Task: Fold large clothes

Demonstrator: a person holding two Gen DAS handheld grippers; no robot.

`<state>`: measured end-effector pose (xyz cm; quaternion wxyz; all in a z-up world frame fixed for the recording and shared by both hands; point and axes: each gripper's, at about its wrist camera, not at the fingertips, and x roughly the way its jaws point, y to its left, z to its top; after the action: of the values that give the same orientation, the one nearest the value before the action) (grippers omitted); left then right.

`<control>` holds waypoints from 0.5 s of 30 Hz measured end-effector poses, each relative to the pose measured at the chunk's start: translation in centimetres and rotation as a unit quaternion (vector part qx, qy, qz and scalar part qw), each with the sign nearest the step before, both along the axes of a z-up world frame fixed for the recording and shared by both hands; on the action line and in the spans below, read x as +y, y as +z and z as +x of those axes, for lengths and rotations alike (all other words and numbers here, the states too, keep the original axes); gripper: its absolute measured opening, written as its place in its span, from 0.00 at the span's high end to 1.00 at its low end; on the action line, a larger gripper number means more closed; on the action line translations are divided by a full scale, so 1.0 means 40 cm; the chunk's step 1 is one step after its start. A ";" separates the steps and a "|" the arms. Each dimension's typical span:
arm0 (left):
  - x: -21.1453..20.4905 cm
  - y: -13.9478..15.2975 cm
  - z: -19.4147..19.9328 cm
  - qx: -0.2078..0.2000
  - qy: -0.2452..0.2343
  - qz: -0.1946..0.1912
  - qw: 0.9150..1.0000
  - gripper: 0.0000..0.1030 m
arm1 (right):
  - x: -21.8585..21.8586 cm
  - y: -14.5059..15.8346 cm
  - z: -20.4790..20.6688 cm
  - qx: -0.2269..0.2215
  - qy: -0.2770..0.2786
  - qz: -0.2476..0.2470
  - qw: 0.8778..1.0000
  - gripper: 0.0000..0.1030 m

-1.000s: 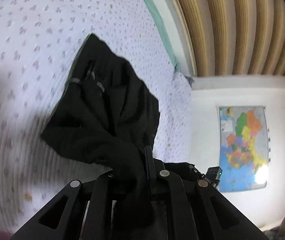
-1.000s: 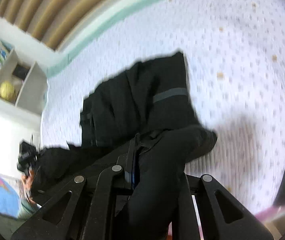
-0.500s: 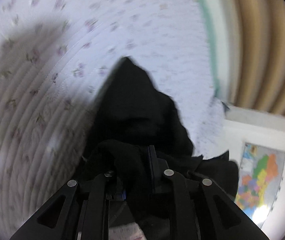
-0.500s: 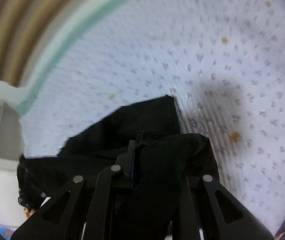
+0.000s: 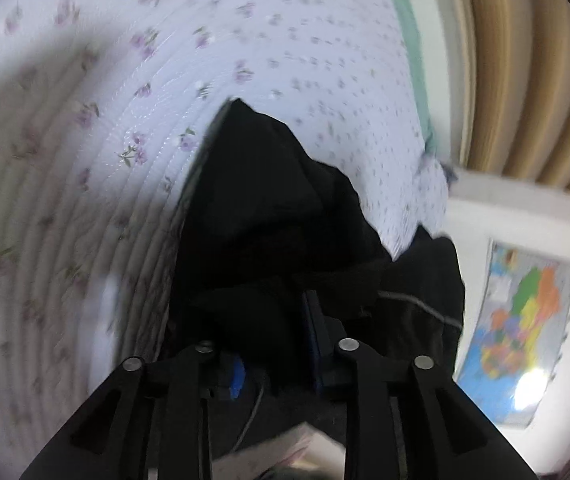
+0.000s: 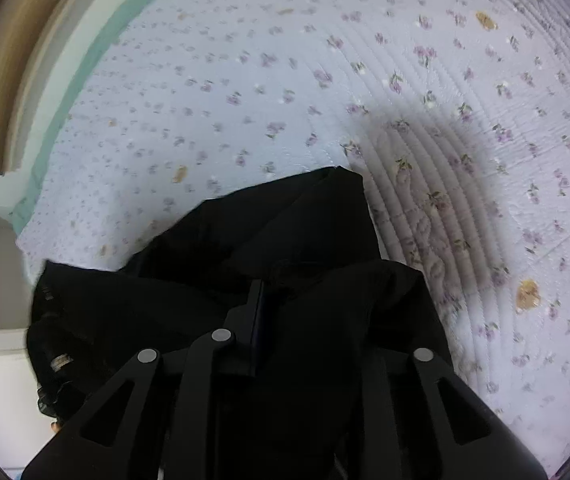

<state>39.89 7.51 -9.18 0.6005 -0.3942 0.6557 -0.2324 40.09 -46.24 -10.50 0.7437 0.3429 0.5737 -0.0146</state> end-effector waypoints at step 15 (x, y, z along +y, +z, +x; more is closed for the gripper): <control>0.046 0.245 -0.027 -0.171 0.013 0.164 0.972 0.22 | 0.033 0.242 -0.105 -0.107 0.074 -0.132 0.983 0.24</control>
<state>38.80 9.33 0.64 0.7629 -0.2535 0.5675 -0.1780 35.87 -44.92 -0.84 0.8386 0.1980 0.5075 0.0016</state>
